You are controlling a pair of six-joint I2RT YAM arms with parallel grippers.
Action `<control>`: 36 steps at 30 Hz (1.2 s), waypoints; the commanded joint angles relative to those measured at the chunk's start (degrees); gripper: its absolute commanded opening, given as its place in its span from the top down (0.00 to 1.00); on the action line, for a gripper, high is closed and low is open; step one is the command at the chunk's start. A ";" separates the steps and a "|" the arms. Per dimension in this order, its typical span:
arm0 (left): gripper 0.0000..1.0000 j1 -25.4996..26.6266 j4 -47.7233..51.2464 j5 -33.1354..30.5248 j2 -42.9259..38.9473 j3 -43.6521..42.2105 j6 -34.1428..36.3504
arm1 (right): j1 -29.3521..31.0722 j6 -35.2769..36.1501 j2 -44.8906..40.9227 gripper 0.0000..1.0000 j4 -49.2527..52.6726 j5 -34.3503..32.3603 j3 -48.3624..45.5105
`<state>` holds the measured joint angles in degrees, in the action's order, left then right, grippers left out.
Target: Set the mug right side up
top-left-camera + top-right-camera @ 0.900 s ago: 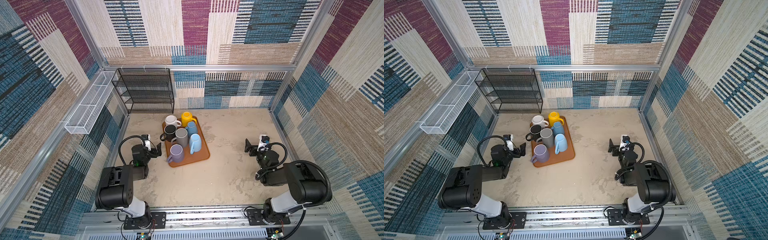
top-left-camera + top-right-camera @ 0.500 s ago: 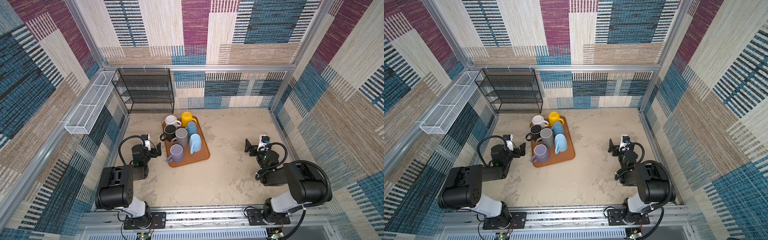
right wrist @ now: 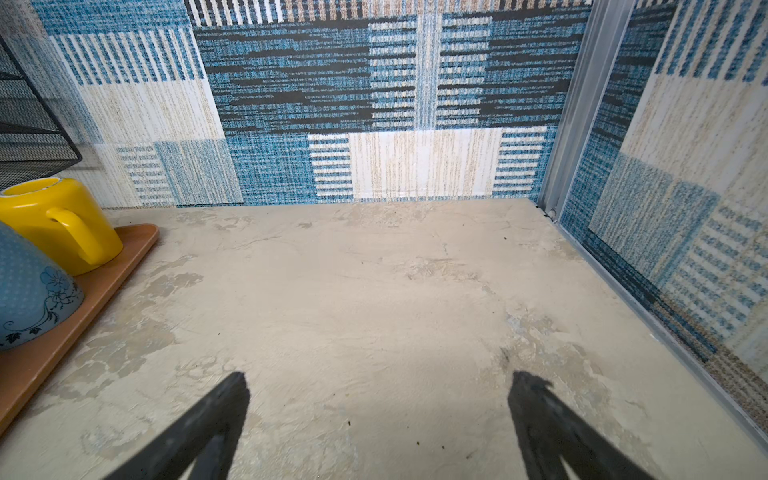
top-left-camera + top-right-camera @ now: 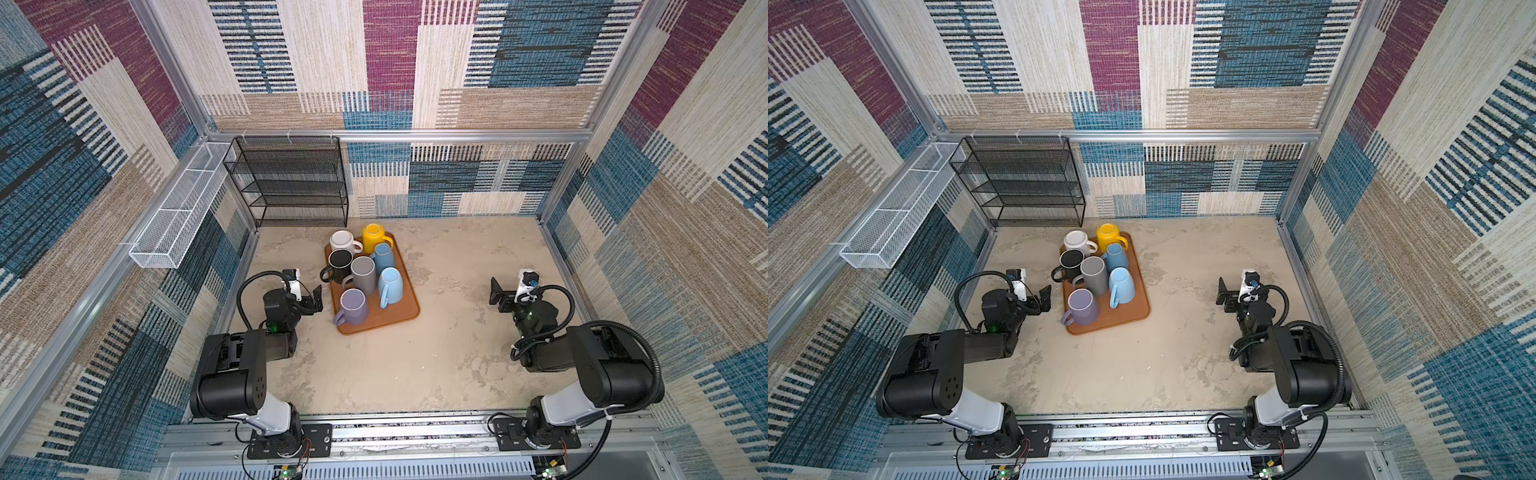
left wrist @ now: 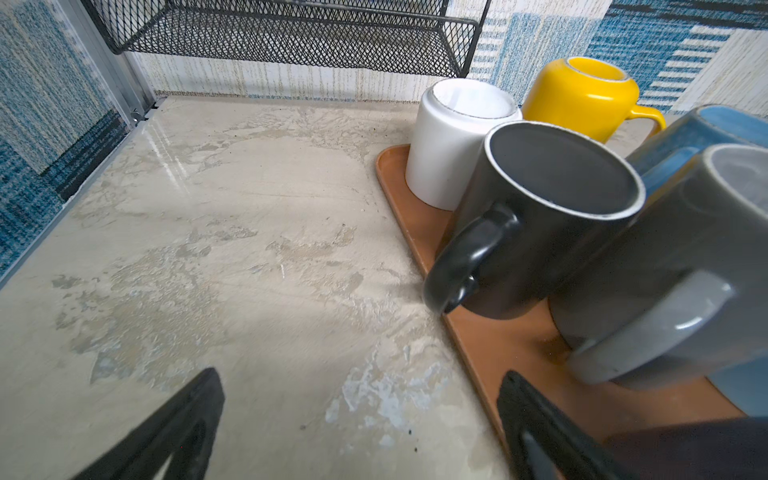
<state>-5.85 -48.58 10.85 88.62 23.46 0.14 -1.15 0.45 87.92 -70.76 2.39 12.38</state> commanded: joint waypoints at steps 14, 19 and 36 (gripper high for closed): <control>0.01 1.05 1.43 -3.31 -0.05 1.05 -0.97 | 0.05 0.42 -0.12 0.00 -1.39 -0.25 0.30; 0.01 1.89 1.39 -9.25 -1.02 0.53 -2.18 | 0.09 0.96 -0.42 0.00 -0.66 0.69 0.63; 0.01 3.85 50.28 -16.95 -25.80 18.46 -21.00 | 4.36 -4.87 -16.74 0.00 41.10 -2.54 20.35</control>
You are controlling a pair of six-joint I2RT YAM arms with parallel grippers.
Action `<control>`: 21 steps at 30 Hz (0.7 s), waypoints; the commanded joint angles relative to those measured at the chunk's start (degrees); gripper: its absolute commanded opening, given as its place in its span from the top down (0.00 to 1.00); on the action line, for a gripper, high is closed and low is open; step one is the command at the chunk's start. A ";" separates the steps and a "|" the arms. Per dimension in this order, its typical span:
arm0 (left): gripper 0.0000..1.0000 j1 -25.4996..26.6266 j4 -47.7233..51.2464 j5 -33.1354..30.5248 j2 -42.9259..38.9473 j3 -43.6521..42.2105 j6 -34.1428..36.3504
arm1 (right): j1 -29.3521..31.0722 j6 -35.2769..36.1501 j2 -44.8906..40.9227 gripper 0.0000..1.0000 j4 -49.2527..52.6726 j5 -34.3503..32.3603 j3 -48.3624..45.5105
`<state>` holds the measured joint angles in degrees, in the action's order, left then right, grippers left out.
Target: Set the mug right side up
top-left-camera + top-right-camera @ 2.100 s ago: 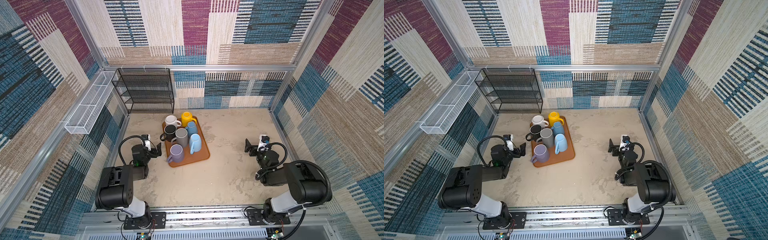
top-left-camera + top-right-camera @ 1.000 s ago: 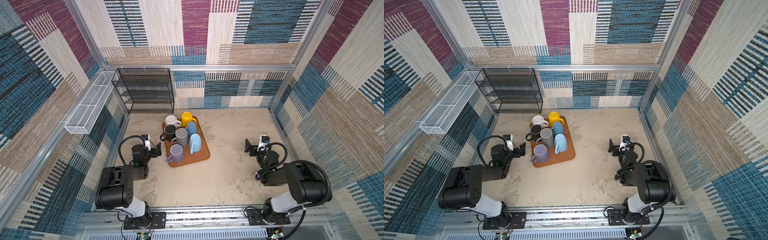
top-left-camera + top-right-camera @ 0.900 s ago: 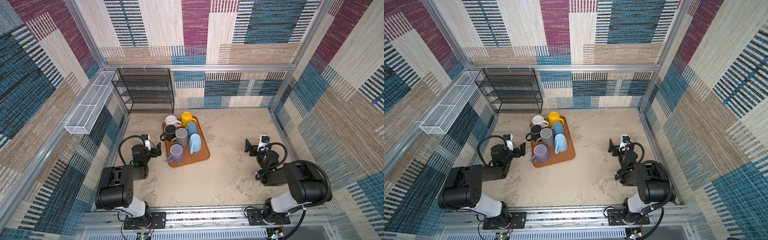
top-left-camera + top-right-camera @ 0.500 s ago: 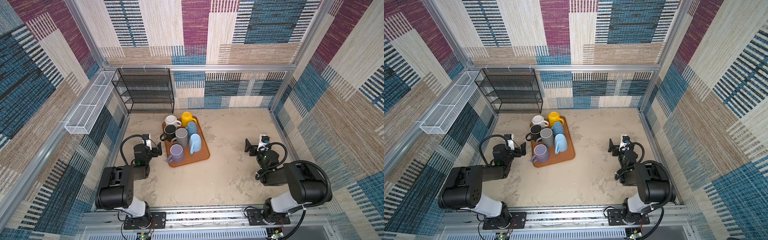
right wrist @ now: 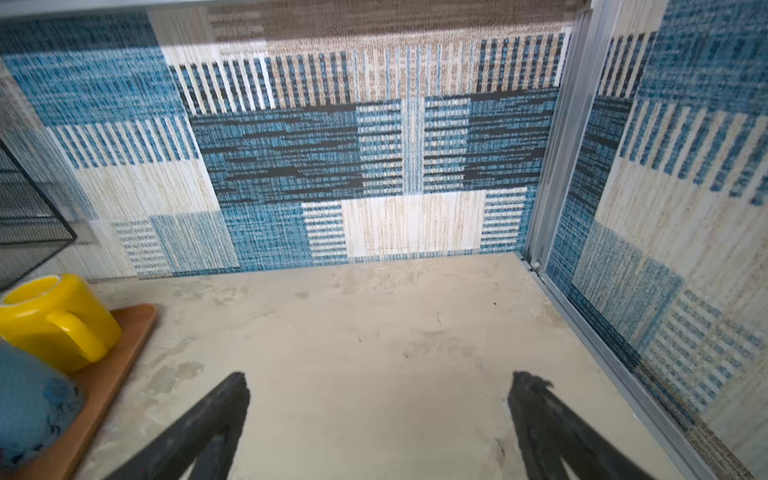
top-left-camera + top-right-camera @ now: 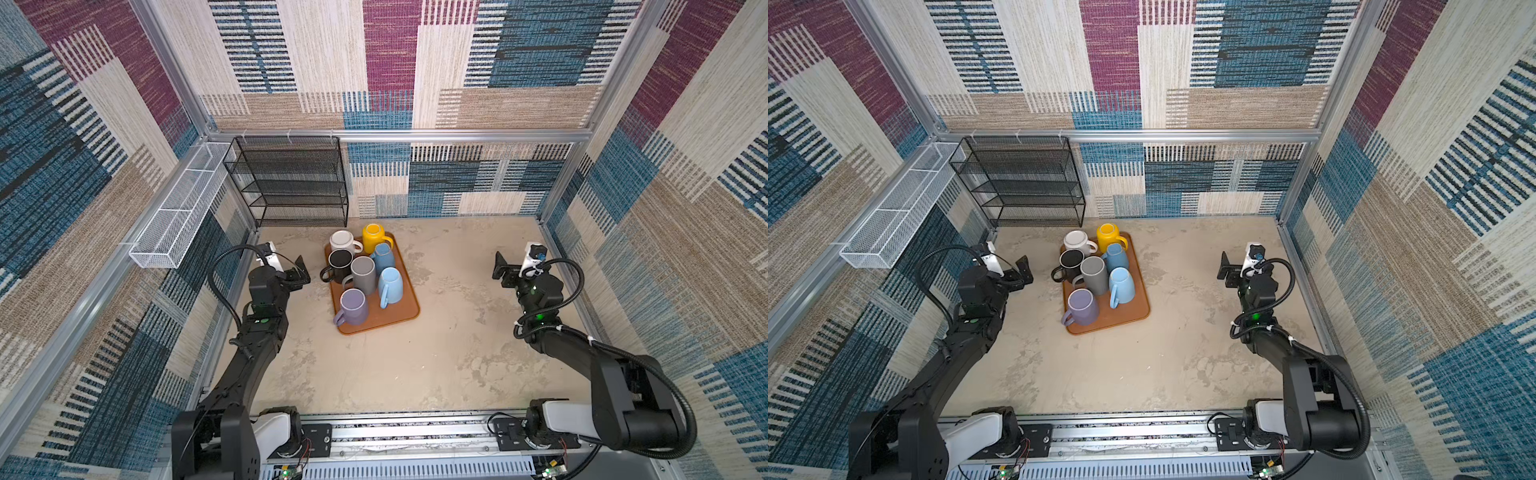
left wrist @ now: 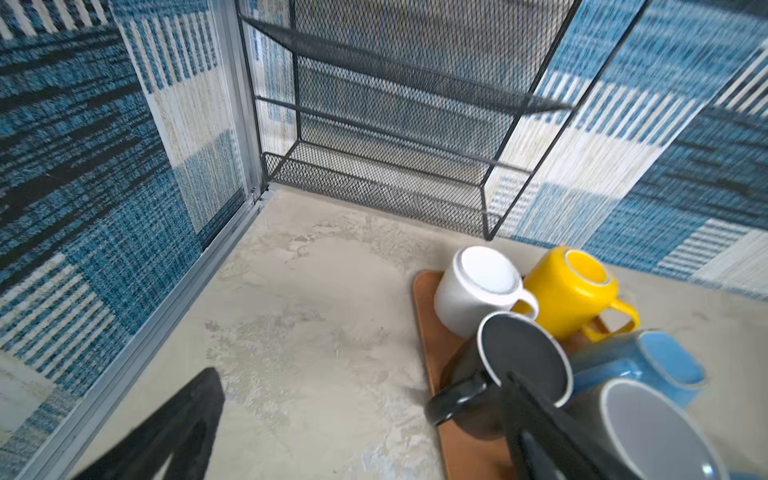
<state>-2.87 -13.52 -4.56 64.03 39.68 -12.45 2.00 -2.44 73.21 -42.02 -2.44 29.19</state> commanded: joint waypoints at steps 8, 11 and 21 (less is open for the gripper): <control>0.00 6.22 31.80 -3.71 -2.03 5.77 -19.86 | 8.43 -4.92 -2.40 0.00 31.73 10.35 15.23; 0.04 8.92 34.70 -4.19 0.35 6.44 -21.32 | 12.12 -5.39 1.65 0.01 35.92 9.26 19.21; 0.14 13.98 37.78 -2.15 12.42 11.05 -21.70 | 19.68 -10.04 14.87 0.22 42.92 11.50 27.79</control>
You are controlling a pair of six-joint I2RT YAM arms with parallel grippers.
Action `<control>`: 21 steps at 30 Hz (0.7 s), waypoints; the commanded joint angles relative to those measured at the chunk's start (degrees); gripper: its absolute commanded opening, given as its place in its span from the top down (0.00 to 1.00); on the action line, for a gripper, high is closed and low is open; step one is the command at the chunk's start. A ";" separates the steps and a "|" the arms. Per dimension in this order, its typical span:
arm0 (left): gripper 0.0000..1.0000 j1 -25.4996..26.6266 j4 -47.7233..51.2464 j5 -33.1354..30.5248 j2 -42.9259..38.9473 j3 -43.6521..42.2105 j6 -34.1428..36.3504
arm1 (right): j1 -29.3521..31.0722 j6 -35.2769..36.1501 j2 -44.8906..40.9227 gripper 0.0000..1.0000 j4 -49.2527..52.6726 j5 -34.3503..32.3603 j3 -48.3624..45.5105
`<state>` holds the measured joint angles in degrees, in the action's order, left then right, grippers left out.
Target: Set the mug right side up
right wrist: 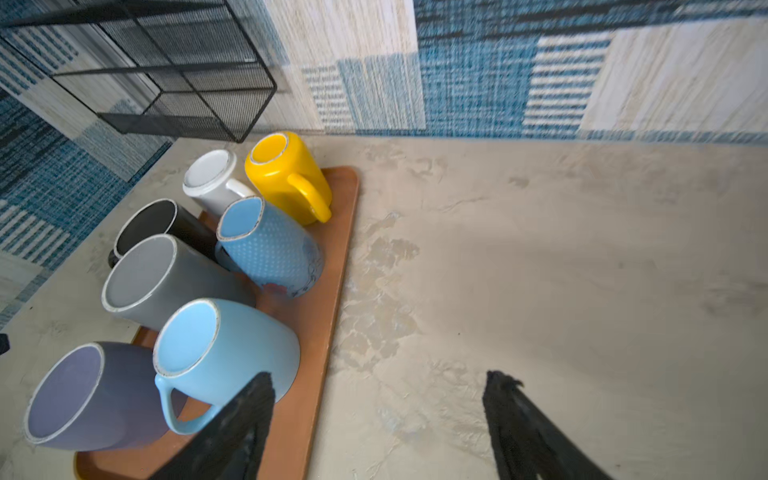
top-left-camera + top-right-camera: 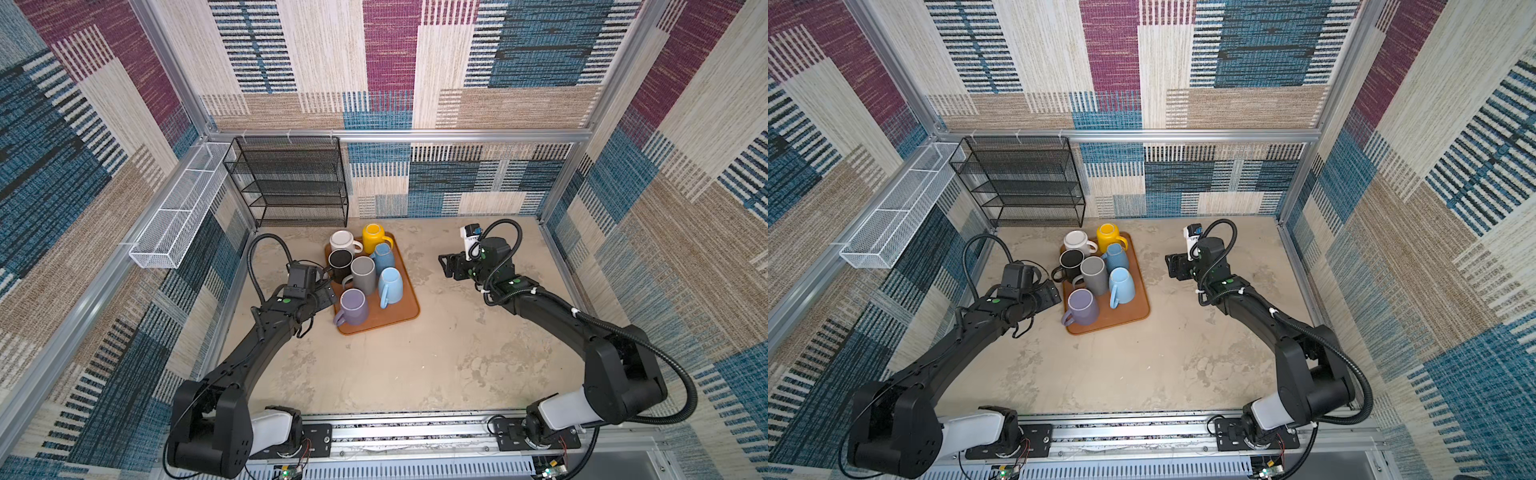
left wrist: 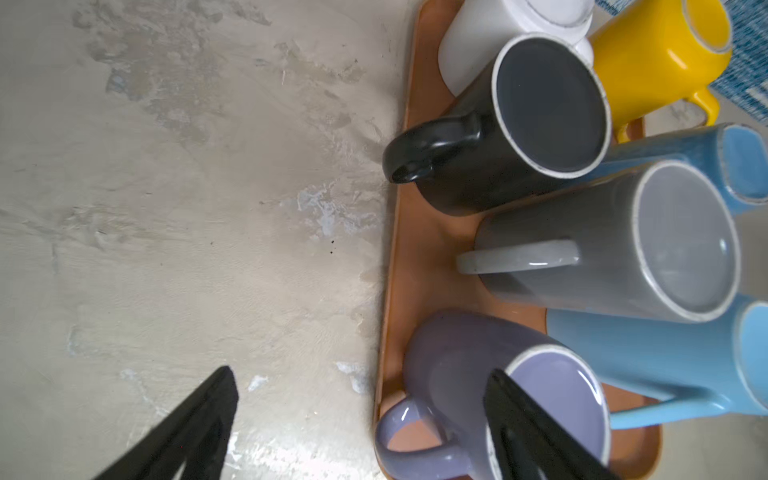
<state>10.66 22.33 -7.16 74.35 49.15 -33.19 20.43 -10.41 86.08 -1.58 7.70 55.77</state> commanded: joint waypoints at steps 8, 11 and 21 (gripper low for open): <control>0.30 0.77 3.47 -0.12 8.62 3.63 -0.59 | 5.24 -4.15 8.52 0.41 4.27 0.45 3.73; 0.35 0.91 2.66 0.21 10.74 4.12 -0.22 | 6.57 -4.67 10.97 0.47 4.74 -0.11 4.98; 0.42 1.37 1.14 1.63 17.41 7.31 0.63 | 9.32 -6.01 17.02 0.56 5.17 -0.58 7.90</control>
<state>11.79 24.21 -5.78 90.74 55.46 -32.97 29.41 -15.51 102.13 3.84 7.70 62.85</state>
